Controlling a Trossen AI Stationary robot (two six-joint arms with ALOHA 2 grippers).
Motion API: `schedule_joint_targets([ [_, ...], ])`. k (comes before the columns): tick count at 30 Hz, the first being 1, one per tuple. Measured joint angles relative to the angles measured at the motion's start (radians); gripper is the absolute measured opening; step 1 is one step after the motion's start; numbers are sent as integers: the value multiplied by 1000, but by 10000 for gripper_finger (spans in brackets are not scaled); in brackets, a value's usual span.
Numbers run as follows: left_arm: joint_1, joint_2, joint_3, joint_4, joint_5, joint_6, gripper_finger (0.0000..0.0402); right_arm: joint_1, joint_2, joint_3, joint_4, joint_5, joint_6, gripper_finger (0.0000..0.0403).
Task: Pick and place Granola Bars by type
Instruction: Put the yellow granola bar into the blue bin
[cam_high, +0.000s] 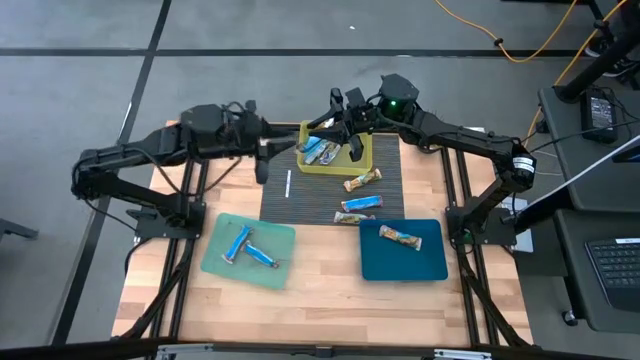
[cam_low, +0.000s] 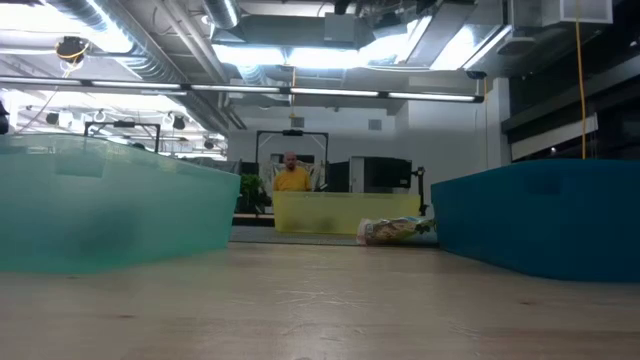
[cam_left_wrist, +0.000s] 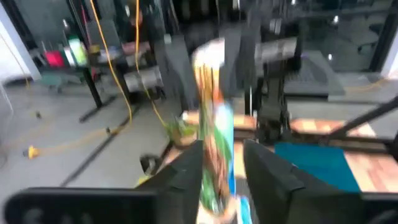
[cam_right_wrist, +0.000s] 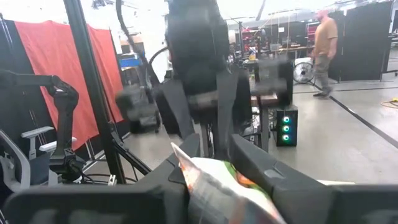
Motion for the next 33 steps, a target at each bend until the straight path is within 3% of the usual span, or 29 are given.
schedule_joint_targets([
  [5,-16,-12,92,-26,-34,49,168,0,-8,0,-6,-27,-2,89],
  [9,-21,-16,110,-45,-65,51,195,0,-48,0,-25,-128,-67,79],
  [16,-21,9,109,-128,-90,49,197,0,-208,0,-410,-162,-365,59],
  [24,-19,39,109,-150,-111,75,190,51,-410,1,-929,89,-469,58],
  [33,-18,43,109,-155,-112,153,187,262,-489,1,-1273,344,-201,58],
])
